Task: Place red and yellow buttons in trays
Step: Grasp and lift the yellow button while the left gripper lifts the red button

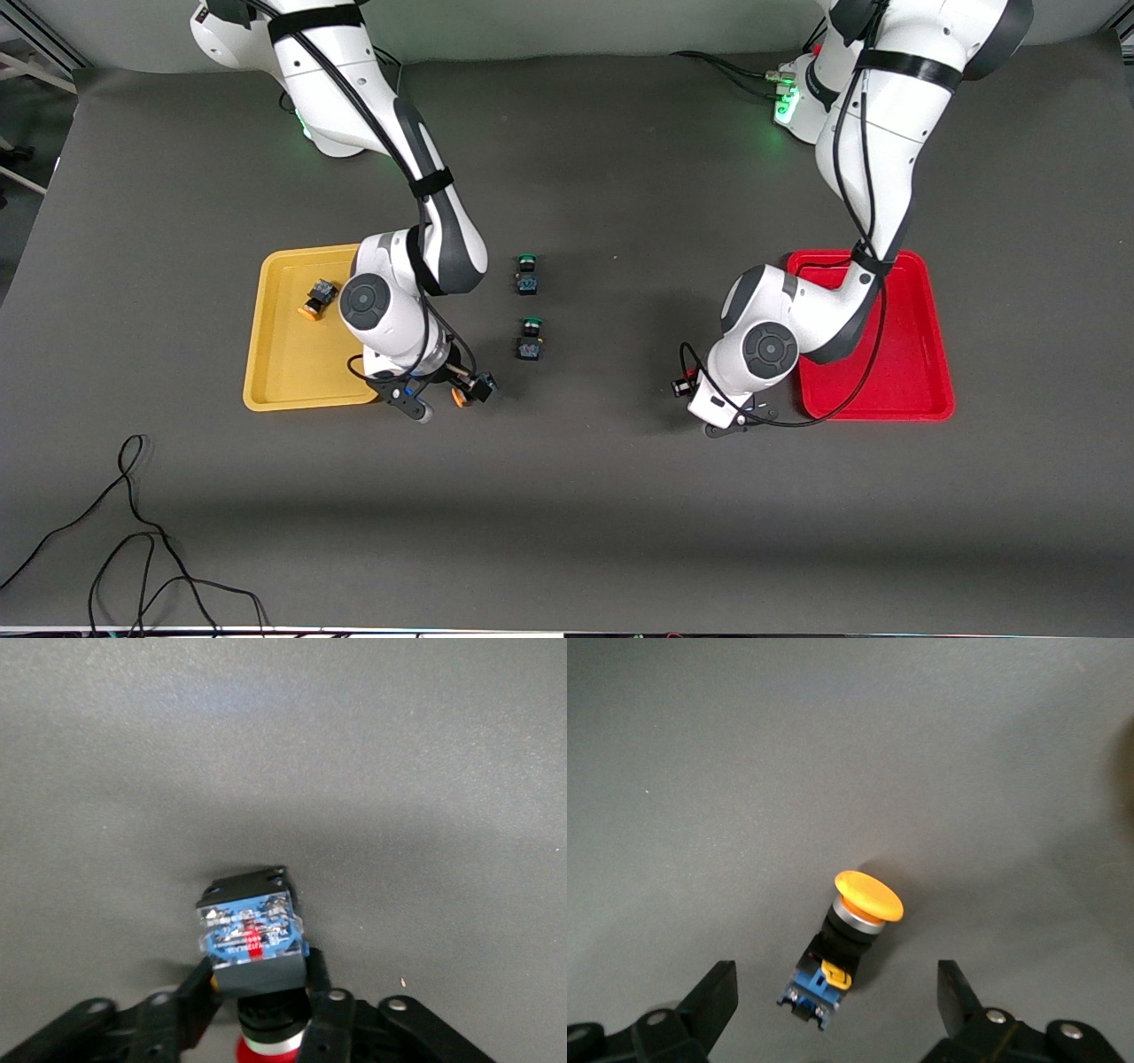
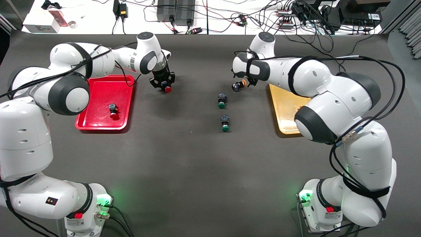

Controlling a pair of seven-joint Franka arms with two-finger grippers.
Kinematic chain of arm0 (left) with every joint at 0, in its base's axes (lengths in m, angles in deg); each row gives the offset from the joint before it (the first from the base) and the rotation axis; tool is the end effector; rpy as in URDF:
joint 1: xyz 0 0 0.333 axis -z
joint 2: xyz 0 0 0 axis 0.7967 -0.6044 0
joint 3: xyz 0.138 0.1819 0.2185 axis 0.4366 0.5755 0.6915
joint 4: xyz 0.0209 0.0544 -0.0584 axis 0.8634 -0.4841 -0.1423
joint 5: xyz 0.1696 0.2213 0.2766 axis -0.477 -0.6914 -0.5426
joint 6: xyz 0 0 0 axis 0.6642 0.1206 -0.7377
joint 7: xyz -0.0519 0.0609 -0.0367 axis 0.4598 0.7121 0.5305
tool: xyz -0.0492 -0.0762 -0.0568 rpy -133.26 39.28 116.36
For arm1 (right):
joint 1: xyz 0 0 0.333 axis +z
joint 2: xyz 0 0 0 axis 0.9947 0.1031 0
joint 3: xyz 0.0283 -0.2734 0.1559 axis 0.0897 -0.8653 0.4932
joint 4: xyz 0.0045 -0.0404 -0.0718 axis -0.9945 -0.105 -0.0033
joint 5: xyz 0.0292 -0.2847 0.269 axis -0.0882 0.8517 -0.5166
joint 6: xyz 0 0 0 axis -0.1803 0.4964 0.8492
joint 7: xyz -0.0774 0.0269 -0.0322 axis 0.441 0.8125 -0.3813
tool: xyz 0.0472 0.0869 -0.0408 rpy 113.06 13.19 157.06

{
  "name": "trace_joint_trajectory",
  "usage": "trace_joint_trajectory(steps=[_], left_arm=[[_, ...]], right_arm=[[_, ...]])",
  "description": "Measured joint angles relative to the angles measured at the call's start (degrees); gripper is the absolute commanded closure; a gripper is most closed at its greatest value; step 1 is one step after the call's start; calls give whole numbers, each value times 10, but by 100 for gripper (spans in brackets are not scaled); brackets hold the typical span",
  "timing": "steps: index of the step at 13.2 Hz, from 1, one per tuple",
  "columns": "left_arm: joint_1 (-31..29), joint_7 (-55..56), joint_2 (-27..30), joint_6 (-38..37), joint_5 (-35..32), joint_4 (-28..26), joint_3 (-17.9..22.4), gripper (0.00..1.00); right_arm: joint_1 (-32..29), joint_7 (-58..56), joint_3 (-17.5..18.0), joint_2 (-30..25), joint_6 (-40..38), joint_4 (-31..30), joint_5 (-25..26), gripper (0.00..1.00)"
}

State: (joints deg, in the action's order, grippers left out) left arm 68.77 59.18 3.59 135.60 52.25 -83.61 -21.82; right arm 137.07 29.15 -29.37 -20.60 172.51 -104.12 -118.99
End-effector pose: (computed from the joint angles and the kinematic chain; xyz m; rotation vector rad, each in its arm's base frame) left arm 0.6136 -0.2903 0.1777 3.0207 0.4489 -0.1732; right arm 0.5932 0.2925 0.2088 -2.8612 0.9047 -0.0553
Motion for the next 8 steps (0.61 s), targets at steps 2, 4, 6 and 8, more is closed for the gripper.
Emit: trace_joint_trajectory(steps=[2, 4, 6, 8], left_arm=[[0, 0, 0, 0, 0, 0, 1, 100], [-3, -3, 14, -28, -4, 7, 6, 100], [-18, -28, 59, -114, -22, 13, 16, 100], [-59, -97, 123, -193, -41, 4, 21, 100]], right_arm=[[0, 0, 6, 14, 11, 2, -17, 37], [0, 0, 16, 31, 27, 3, -33, 95], [0, 0, 20, 40, 34, 6, -38, 100], [-5, 0, 18, 39, 27, 11, -38, 100]])
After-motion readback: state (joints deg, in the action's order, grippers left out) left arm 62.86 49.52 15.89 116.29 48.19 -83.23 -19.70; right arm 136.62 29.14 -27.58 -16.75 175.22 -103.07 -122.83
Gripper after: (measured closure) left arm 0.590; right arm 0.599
